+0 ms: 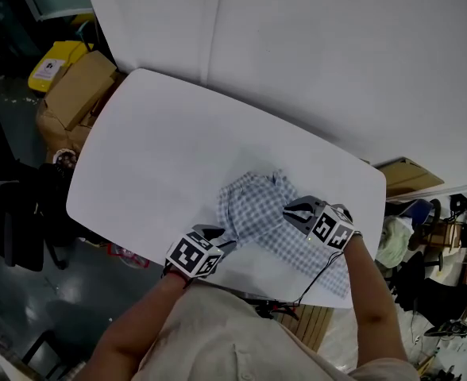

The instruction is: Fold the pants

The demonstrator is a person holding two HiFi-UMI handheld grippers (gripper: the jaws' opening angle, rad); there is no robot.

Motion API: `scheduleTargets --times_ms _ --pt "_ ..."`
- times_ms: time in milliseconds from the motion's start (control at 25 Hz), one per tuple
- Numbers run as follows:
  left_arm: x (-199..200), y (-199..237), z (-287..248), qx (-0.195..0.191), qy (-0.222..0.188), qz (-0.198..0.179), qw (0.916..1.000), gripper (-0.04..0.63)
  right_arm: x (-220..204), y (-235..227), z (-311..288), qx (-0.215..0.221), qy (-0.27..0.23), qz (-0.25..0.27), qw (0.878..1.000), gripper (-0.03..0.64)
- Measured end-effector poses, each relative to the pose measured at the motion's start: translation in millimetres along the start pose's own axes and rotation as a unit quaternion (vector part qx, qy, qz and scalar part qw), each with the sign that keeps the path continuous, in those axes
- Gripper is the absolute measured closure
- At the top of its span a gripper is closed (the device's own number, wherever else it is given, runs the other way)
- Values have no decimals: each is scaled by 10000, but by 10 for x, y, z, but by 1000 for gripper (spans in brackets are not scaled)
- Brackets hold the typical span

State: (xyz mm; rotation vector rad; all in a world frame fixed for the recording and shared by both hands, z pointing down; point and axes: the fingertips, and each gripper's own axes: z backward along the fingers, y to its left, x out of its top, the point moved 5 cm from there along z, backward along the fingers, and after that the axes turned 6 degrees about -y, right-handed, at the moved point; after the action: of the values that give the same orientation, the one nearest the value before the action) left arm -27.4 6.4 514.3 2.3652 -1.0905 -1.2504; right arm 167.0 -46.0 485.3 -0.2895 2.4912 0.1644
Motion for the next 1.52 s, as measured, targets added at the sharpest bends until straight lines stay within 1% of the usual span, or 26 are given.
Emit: scheduleTargets --times_ms 80,160,280,440,520,600,680,840,1040,1120,1160,1240,1360,1440,1520 --pt "108 117 74 164 -248 205 9993 455 173 -185 -40 -27 -77 -219 9997 586" --pt "210 281 128 386 -452 396 9974 486 320 -364 -120 3 -59 -434 9990 597" --pt "343 524 177 681 -640 618 9937 499 452 -611 -280 59 75 -566 9983 600" --pt "421 810 133 875 -642 834 9906 499 465 -806 -516 328 418 -895 9946 600" --pt "458 918 79 861 -659 952 9895 499 458 -854 -640 562 540 -1100 9909 594" --pt "488 992 4 795 -668 1092 9886 495 457 -881 -761 791 640 -1208 9874 484" --pt "507 1043 -73 722 -640 1190 9882 479 463 -916 -867 932 722 -1249 9851 414" --pt "506 1108 -219 612 -458 1239 9893 456 425 -1005 -1040 1072 873 -1416 9802 410" --pt "478 1147 -347 330 -209 1317 9905 418 309 -1014 -1218 1432 1229 -1626 9685 410" --pt "455 1137 -396 232 -85 1258 9917 408 275 -981 -1264 1550 1329 -1635 9652 409" --pt "445 1125 -417 215 -18 1168 9929 405 260 -954 -1279 1587 1363 -1574 9651 408" --pt "434 1103 -444 259 128 841 9960 403 237 -894 -1303 1623 1370 -1335 9680 407" --pt "412 1062 -464 342 337 285 9984 403 235 -807 -1328 1629 1186 -934 9750 405" --pt "402 1032 -477 376 400 88 9985 399 228 -783 -1334 1612 1113 -817 9772 399" --pt "413 1019 -486 416 423 -55 9982 398 246 -792 -1334 1654 1090 -852 9765 391"
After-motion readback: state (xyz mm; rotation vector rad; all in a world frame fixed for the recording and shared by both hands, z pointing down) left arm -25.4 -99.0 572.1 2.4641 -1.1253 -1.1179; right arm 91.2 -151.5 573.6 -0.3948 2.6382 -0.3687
